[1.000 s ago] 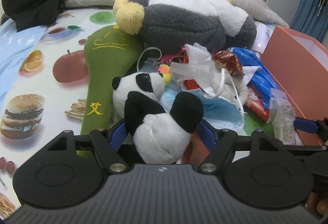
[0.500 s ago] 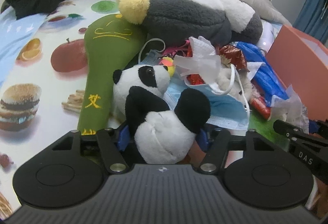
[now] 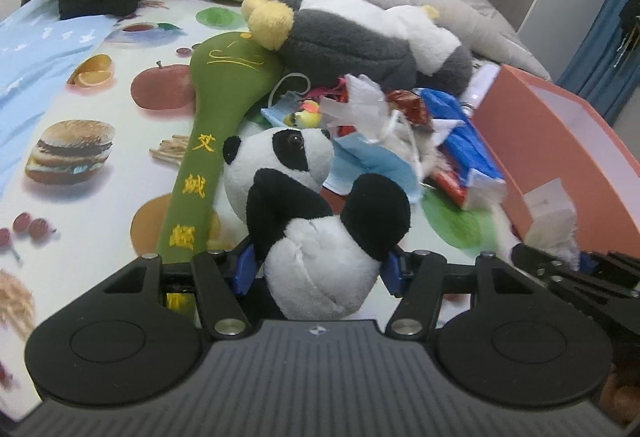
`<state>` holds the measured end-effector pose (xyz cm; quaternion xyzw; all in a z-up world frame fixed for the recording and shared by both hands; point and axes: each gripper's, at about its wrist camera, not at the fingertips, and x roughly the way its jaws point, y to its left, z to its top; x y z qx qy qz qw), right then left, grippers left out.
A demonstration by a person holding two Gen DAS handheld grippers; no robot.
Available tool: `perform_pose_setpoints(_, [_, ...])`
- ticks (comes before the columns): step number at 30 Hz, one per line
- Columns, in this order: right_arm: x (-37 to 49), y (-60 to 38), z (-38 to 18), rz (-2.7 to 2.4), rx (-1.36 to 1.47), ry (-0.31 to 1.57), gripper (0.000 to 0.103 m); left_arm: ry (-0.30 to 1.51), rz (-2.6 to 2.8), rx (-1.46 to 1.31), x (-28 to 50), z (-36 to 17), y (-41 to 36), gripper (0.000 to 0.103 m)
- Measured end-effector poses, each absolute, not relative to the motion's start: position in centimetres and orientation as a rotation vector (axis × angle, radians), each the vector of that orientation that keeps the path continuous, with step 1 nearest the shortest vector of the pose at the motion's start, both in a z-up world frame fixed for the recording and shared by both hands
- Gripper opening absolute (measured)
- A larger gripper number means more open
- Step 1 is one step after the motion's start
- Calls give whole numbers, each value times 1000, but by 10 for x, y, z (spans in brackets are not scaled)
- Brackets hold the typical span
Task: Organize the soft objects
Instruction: 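Carry the panda plush and clear bag over the pink box with both tools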
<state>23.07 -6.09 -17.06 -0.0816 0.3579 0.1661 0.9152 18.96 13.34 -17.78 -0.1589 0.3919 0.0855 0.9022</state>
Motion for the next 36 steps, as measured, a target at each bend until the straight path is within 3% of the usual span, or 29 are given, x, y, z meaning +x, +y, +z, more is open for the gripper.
perform_pose_setpoints(17, [180, -86, -117, 449, -53, 700, 33, 769, 103, -361, 134, -124, 97, 66])
perform_pose_setpoints(36, [163, -161, -79, 354, 37, 635, 33, 729, -111, -283, 162, -79, 24, 66])
